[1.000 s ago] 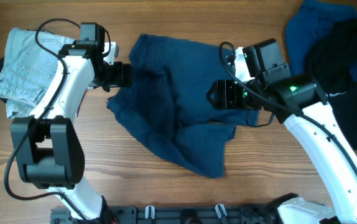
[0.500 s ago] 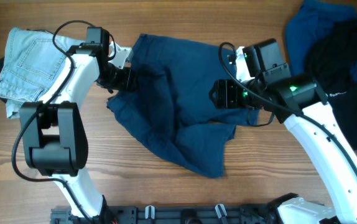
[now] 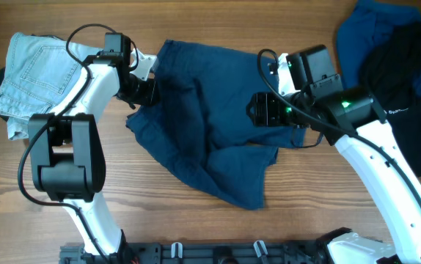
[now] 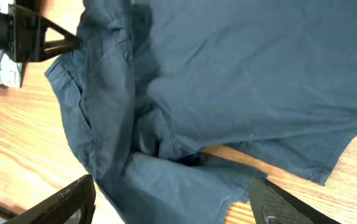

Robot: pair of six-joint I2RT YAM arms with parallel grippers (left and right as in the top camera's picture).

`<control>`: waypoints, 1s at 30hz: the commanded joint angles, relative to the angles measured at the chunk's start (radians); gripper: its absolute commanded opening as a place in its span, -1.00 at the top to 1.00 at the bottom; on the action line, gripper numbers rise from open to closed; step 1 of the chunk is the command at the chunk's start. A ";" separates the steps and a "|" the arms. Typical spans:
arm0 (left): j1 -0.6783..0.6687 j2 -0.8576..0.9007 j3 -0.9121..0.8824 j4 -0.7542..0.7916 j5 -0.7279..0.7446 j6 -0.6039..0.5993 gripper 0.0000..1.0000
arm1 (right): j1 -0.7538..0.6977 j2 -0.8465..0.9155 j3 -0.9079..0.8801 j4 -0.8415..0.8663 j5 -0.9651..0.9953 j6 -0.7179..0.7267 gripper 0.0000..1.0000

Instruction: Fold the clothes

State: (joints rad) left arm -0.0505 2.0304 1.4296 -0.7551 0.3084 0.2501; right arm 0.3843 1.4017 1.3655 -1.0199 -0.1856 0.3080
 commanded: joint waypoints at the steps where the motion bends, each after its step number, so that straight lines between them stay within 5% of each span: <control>1: 0.003 0.003 -0.007 -0.033 0.005 0.004 0.92 | -0.002 0.006 0.001 0.011 0.030 -0.017 -0.59; 8: 0.010 -0.303 -0.001 -0.332 0.001 -0.162 0.92 | -0.002 0.006 0.001 0.022 0.030 -0.017 -0.60; 10: 0.010 -0.371 -0.001 -0.449 -0.098 -0.293 0.92 | -0.002 0.006 0.001 0.021 0.030 -0.021 -0.59; 21: 0.010 -0.381 -0.005 -0.887 -0.252 -0.535 0.92 | -0.002 0.006 0.001 -0.019 0.029 -0.043 -0.60; 25: 0.010 -0.381 -0.005 -0.868 -0.269 -0.558 0.03 | -0.003 0.013 0.001 -0.014 0.045 -0.038 -0.60; 30: 0.018 -0.419 -0.003 -0.710 -0.277 -0.550 0.05 | -0.002 0.193 0.000 0.094 0.072 -0.062 -0.54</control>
State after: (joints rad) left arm -0.0460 1.6508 1.4277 -1.5341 0.0490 -0.2909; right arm 0.3843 1.4906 1.3655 -0.9466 -0.1368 0.2726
